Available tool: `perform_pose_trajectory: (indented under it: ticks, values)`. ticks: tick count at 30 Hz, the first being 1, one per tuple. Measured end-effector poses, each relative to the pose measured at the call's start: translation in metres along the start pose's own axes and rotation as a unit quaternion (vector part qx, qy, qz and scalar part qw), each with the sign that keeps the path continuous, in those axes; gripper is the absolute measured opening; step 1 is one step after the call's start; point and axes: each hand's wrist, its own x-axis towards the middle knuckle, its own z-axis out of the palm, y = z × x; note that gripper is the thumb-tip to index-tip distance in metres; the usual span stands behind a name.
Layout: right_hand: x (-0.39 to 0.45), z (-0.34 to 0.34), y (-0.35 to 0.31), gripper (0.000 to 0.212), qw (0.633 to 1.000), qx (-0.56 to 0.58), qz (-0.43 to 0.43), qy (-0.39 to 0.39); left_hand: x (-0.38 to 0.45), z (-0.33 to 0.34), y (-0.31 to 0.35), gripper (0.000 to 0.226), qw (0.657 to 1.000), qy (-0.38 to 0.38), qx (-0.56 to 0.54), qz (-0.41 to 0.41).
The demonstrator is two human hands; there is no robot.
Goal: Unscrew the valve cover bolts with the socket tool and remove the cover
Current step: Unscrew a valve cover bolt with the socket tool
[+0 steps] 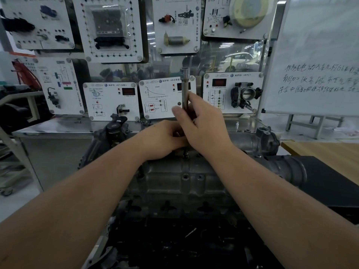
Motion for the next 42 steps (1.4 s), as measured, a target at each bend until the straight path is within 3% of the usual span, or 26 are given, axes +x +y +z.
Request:
perform_pose_trajectory:
  ticks: [2,3,6,14,18,21,23,28,35,42]
  values:
    - [-0.0007,-0.0002,-0.0010,0.037,1.000,0.010,0.017,0.010,0.0012,0.0007,-0.0002,0.014,1.000,-0.005,0.007,-0.006]
    - [-0.0013,0.0000,-0.0008,0.037,1.000,0.010,0.018,0.013,0.0012,0.0007,-0.0001,0.020,1.000,-0.007,0.005,-0.010]
    - [-0.0016,0.0003,-0.0014,0.026,1.000,0.022,0.021,0.001,-0.0016,-0.0004,0.0015,0.008,1.000,-0.013,-0.002,-0.002]
    - [-0.0003,-0.0015,-0.0018,0.011,1.000,0.005,-0.001,0.021,-0.0011,-0.0006,0.0019,0.024,1.000,-0.011,0.014,-0.002]
    - [0.0009,-0.0011,-0.0037,0.018,0.999,-0.025,-0.006,0.034,0.0010,0.0004,0.0015,0.025,1.000,-0.004,0.018,-0.006]
    - [0.0003,-0.0012,-0.0014,0.019,1.000,-0.014,0.006,0.017,-0.0012,0.0002,0.0008,0.008,1.000,-0.009,-0.001,0.007]
    - [0.0001,-0.0017,0.0004,0.023,1.000,-0.008,0.013,0.011,-0.0032,-0.0007,0.0009,0.014,1.000,-0.012,-0.010,0.012]
    - [-0.0006,-0.0017,0.0002,0.045,0.999,0.019,0.030,-0.015,-0.0024,-0.0017,-0.0015,0.010,1.000,-0.010,-0.004,0.016]
    - [-0.0006,0.0002,-0.0022,0.011,1.000,-0.026,-0.014,0.006,0.0009,0.0004,-0.0004,0.007,1.000,-0.004,0.006,0.003]
    - [-0.0019,-0.0018,-0.0039,0.042,0.999,0.019,0.038,-0.034,-0.0018,-0.0014,0.0001,0.010,1.000,-0.007,0.010,0.009]
